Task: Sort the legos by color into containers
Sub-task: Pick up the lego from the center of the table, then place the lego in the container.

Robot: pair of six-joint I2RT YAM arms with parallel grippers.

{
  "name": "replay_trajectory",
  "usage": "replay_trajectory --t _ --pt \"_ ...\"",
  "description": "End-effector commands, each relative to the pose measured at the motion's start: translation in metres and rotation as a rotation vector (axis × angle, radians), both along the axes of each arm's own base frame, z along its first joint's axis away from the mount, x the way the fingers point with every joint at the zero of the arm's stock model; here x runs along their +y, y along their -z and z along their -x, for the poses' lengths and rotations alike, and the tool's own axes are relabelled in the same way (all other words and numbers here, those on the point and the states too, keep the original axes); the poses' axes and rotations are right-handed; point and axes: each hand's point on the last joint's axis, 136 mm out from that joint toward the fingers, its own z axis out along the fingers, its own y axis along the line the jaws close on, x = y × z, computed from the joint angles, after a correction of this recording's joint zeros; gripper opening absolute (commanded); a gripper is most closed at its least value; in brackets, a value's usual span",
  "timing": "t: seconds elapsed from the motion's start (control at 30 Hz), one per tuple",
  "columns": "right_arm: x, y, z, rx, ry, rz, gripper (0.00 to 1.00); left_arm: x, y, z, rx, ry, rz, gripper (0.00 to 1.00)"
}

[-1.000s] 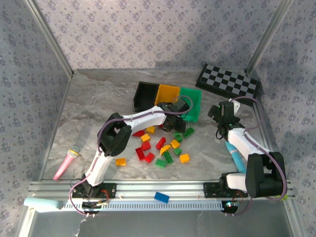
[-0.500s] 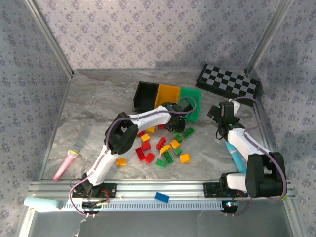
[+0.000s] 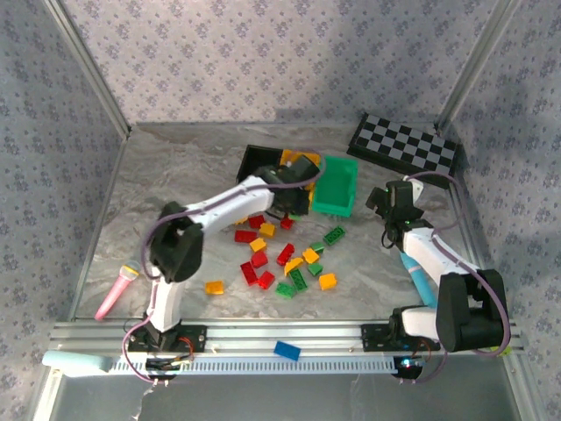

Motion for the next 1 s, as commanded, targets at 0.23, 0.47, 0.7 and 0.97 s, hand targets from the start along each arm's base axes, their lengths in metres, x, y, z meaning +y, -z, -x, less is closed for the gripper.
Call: replay_trajectory --t 0.23,0.47,0.7,0.97 --pt "0.036 0.006 -0.012 0.031 -0.121 0.038 1.00 0.099 -0.027 -0.066 -0.069 -0.180 -0.013 0.12" --pt "0.065 0.005 -0.015 0.029 -0.206 0.057 0.99 0.113 0.004 -0.113 -0.053 -0.200 -0.054 0.27" --pt "0.106 0.006 -0.002 0.048 -0.342 0.015 0.97 0.106 -0.001 -0.129 -0.062 -0.174 -0.026 0.53" --pt "0.146 0.020 0.017 0.126 -0.507 -0.164 0.70 0.113 -0.033 -0.114 -0.196 -0.206 0.061 0.58"
